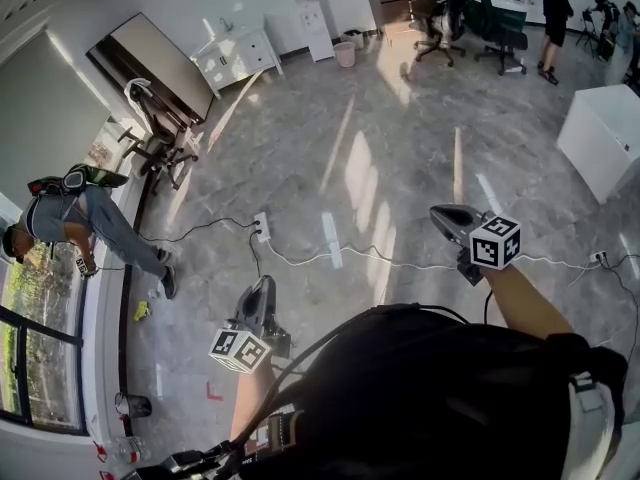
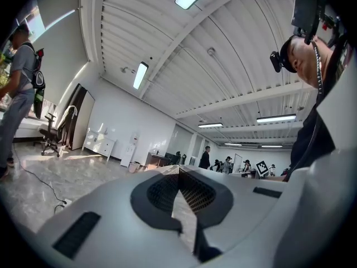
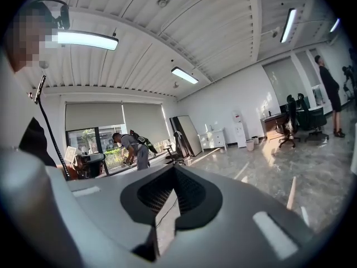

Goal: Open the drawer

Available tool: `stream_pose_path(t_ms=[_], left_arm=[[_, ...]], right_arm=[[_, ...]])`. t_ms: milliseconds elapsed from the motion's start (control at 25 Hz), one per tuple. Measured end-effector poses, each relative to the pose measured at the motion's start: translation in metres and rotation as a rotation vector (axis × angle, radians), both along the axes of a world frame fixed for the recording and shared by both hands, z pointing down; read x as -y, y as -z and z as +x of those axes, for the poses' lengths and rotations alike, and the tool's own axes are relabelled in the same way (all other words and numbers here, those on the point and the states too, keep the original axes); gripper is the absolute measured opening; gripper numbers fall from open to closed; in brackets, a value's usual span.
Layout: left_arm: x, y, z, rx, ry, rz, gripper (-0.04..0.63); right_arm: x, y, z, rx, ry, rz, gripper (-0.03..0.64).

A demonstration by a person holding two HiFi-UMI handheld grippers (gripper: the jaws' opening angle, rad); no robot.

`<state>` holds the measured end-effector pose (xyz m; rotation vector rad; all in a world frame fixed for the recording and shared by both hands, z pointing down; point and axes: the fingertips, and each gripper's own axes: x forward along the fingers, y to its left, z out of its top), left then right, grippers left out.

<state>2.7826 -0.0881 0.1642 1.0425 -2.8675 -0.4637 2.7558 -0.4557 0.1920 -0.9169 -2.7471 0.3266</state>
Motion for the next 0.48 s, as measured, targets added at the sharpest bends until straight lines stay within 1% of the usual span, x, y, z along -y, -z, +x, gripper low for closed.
stream_pose_path(t_ms=[480], left_arm=[[0.1, -0.002, 0.008, -0.015, -0.032, -0.023, -0.009]], right_arm=[[0.095, -0.021, 0.013, -0.029, -0.012, -0.05, 0.002]])
